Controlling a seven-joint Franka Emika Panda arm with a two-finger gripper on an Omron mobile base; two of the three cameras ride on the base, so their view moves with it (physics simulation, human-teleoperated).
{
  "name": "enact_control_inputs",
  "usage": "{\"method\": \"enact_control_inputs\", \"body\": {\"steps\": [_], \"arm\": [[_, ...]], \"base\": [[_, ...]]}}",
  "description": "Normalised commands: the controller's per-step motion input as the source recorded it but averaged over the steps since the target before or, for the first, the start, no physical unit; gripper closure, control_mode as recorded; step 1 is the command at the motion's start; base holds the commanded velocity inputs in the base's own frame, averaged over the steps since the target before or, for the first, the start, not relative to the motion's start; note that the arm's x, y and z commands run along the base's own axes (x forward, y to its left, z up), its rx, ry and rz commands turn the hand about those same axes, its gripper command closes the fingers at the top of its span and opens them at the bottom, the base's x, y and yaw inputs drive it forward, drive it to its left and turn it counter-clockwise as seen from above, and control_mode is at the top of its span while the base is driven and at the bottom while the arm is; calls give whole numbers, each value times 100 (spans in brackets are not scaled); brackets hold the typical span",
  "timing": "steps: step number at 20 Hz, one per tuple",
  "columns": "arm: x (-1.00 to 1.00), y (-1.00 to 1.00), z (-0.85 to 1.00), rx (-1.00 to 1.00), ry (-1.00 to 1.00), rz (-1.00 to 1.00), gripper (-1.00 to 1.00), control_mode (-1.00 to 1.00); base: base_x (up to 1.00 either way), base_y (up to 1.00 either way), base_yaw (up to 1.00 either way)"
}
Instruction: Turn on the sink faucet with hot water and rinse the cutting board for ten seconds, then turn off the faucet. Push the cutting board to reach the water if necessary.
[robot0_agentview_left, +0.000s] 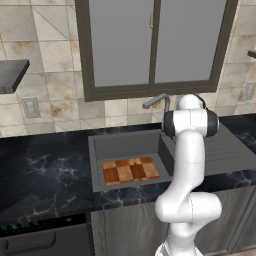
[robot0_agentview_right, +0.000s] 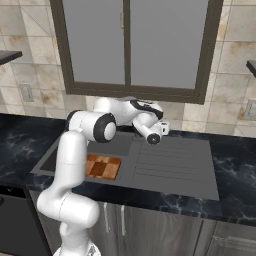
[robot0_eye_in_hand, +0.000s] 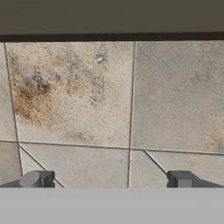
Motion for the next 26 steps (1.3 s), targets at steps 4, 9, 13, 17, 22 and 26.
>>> {"method": "enact_control_inputs", "body": {"steps": [4, 9, 13, 17, 22, 26], "arm": [[-24, -57, -9, 0, 0, 0, -100, -100], [-27, -59, -8, 0, 0, 0, -100, -100], [-26, -61, -9, 1, 0, 0, -100, -100], [-25, -61, -9, 1, 0, 0, -100, -100], [-26, -62, -10, 1, 0, 0, -100, -100], [-23, -59, -11, 1, 0, 0, -100, -100]], "base": [[0, 0, 0], [0, 0, 0], [0, 0, 0], [0, 0, 0], [0, 0, 0], [0, 0, 0]]}}
